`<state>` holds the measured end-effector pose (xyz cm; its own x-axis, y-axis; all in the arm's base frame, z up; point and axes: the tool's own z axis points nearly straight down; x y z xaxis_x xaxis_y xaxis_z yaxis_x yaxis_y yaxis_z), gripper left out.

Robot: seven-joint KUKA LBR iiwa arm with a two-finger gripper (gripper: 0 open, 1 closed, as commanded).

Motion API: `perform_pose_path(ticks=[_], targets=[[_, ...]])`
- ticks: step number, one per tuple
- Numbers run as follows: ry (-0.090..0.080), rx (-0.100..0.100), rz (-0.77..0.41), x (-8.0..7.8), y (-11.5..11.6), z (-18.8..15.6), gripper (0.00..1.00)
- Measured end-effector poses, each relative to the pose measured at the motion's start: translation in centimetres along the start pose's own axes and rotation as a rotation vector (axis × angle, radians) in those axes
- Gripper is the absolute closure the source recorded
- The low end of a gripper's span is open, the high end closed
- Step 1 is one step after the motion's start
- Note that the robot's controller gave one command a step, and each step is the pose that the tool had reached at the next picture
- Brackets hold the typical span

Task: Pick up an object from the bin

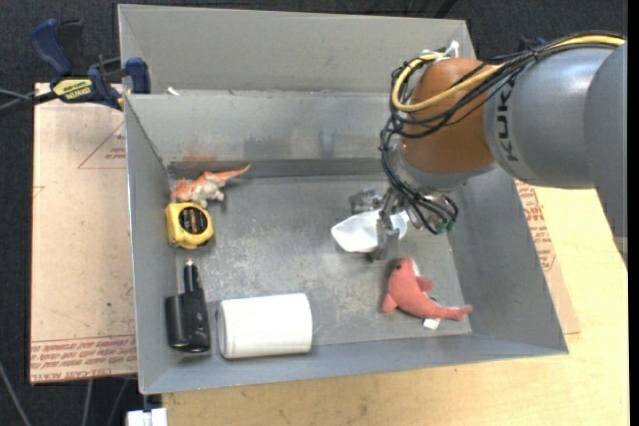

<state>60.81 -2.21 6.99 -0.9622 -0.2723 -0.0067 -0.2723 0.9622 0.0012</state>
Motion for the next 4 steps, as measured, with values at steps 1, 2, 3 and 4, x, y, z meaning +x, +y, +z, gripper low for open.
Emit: perform_pose_path(ticks=[1, 2, 3, 4], targets=[[0.000, 0.000, 0.000, 0.0, 0.0, 0.0, 1.00], [0.005, -0.002, 0.000, 0.2, 0.1, -0.4, 1.00], [0.011, -0.004, 0.000, 0.3, 0.1, -2.4, 1.00], [0.003, -0.001, 0.000, 0.1, 0.1, -4.7, 1.00]])
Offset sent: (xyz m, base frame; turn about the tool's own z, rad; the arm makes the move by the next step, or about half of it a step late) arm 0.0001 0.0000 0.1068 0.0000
